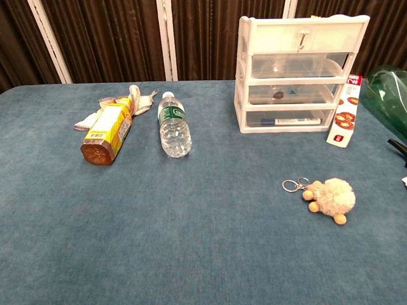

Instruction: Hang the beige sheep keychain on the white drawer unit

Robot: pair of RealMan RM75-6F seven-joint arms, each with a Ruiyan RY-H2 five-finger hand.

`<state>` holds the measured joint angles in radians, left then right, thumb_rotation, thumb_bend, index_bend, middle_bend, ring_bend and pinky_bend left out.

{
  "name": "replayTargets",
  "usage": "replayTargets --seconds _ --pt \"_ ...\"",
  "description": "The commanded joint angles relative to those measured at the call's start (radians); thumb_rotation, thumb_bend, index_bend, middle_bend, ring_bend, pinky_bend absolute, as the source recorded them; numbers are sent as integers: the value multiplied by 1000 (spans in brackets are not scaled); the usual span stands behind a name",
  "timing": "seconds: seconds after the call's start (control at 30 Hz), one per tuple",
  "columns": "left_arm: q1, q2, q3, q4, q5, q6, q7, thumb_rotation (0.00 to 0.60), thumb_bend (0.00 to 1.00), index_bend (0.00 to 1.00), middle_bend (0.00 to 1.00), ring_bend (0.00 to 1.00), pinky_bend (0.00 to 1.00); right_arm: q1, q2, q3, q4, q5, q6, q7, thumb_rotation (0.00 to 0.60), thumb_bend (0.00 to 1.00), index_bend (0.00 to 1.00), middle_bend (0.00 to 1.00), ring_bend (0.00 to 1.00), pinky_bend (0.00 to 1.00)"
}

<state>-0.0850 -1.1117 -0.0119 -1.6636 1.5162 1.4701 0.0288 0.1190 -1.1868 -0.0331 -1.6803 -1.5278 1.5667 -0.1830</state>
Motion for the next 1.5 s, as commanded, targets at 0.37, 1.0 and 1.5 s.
replayTargets --seconds 0.37,1.0,1.5 --pt "5 5 3 -5 -2 1 -11 600 0 0 0 0 0 14 4 45 -51 14 -37 -16 600 74 4 338 258 378" --pt "-7 21 10 -23 3 -29 -42 600 0 0 0 0 0 256 -213 220 -211 287 -286 -419 600 175 490 1000 1000 1000" --pt "-19 42 8 -28 -13 -60 -95 600 0 0 0 0 0 381 -524 252 -12 542 -323 -609 600 253 495 1000 1000 1000"
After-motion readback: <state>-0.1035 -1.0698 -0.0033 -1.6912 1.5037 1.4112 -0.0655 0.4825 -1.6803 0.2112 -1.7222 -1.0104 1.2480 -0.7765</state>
